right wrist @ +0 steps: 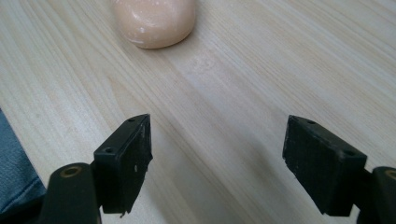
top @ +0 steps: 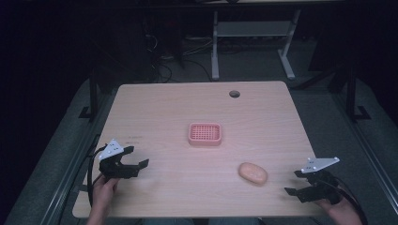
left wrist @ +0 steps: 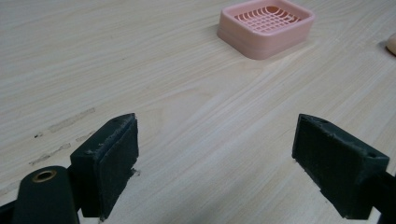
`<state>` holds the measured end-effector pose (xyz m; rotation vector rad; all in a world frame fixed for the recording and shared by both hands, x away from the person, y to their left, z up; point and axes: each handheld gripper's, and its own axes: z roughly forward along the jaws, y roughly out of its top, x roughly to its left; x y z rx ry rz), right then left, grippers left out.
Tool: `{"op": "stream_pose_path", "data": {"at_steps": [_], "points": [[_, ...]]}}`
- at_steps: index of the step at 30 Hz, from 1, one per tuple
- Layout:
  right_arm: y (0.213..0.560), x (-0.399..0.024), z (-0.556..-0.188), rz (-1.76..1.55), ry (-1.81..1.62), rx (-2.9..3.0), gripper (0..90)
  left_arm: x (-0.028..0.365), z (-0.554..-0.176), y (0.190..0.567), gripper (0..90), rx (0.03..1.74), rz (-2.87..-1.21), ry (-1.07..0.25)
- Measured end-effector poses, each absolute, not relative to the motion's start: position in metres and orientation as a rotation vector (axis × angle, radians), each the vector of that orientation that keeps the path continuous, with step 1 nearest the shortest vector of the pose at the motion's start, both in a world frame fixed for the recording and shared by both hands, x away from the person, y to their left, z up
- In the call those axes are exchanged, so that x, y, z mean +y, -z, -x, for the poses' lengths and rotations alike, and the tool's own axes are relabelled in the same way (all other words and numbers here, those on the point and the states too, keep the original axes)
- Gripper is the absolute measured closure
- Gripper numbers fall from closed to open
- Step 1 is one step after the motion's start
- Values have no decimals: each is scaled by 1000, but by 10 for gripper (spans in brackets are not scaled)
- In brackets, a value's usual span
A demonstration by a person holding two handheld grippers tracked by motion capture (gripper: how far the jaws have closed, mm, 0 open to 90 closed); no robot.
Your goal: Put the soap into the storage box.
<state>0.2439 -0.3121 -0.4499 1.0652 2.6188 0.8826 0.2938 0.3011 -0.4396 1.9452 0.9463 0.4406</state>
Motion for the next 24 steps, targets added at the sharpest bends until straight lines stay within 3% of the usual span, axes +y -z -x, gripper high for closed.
{"op": "stream_pose_path", "data": {"at_steps": [24], "points": [[436,-279,-262,-956,-777,2715,233,301,-293,440,143,947,-1944,-444]]}}
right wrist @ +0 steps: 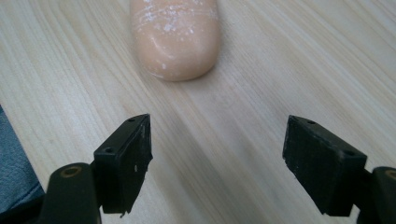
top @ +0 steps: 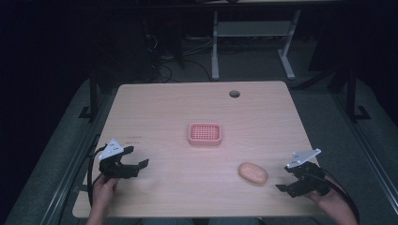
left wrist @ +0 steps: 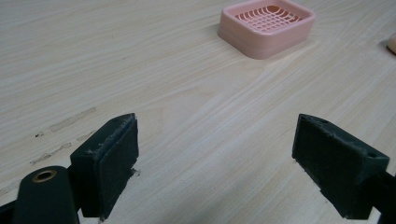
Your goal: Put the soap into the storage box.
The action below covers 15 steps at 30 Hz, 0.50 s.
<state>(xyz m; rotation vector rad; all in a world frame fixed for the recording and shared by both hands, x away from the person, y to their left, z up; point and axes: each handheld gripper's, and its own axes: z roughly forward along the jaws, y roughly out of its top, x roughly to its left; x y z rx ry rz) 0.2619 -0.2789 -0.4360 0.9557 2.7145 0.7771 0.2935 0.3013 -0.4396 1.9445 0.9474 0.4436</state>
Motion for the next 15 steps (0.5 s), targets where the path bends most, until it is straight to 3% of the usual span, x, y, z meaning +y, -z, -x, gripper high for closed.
{"op": "stream_pose_path", "data": {"at_steps": [15], "points": [[424,-262,-269,-884,-747,2759,234,302,-294,440,143,951,-1942,-445]]}}
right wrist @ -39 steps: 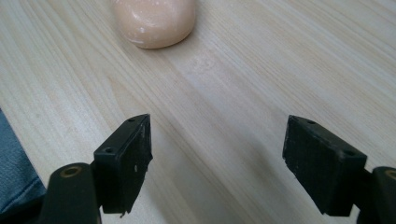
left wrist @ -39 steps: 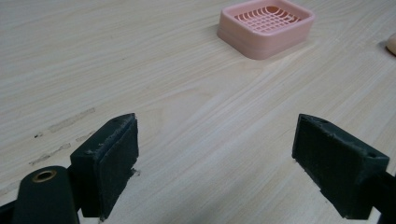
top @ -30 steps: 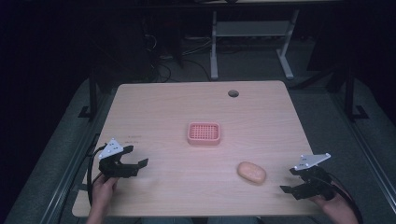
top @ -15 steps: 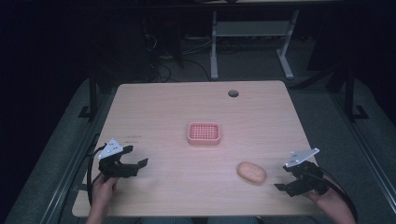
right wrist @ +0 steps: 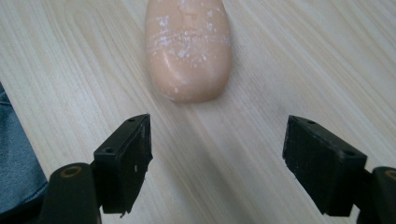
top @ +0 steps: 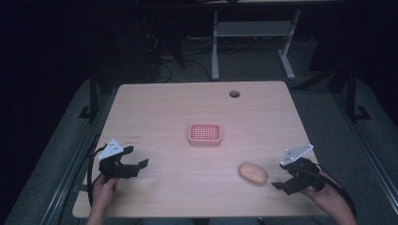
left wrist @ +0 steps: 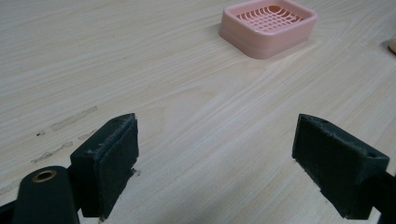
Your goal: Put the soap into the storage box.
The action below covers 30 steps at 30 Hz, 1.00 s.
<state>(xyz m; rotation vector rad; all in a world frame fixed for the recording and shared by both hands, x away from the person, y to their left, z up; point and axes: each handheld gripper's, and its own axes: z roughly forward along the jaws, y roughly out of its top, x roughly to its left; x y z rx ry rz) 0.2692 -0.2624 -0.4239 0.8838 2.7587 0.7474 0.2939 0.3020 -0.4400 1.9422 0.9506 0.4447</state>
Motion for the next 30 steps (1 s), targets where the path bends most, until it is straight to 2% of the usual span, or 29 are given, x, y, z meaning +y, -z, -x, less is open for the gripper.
{"op": "stream_pose_path", "data": {"at_steps": [30], "points": [[428,-213,-290,-751,-689,2833,234,302,-295,441,142,954,-1936,-442]]}}
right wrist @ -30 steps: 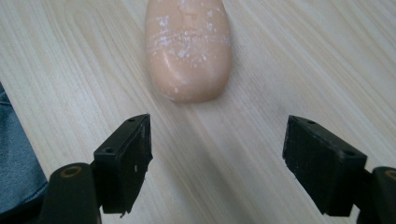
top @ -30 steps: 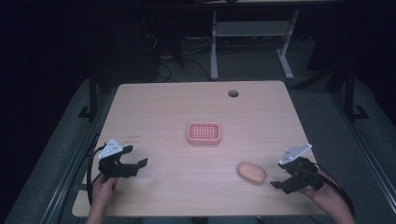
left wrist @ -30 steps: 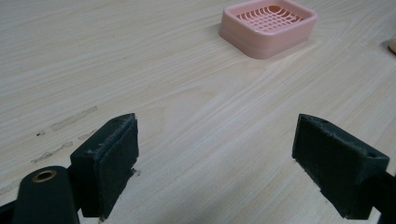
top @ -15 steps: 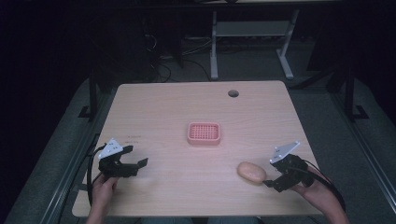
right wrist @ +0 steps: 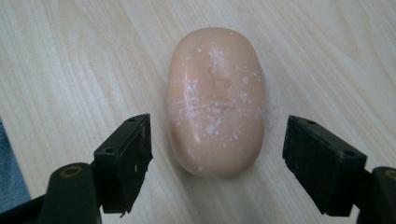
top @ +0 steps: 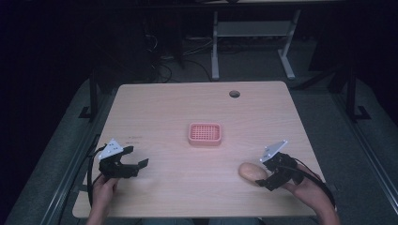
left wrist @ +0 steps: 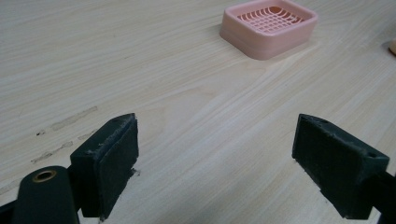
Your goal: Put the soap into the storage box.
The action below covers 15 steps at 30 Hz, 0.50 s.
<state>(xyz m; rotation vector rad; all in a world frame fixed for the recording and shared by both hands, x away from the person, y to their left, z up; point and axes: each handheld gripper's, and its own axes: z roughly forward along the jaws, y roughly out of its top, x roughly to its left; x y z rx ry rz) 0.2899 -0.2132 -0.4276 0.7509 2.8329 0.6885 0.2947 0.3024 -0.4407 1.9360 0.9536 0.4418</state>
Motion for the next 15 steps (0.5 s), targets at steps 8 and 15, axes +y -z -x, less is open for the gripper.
{"op": "stream_pose_path", "data": {"at_steps": [8,15], "points": [[431,-203,-295,-750,-655,2846,233,302,-295,441,142,954,-1938,-443],[433,-193,-301,-723,-596,2879,234,303,-295,440,143,960,-1929,-439]]}}
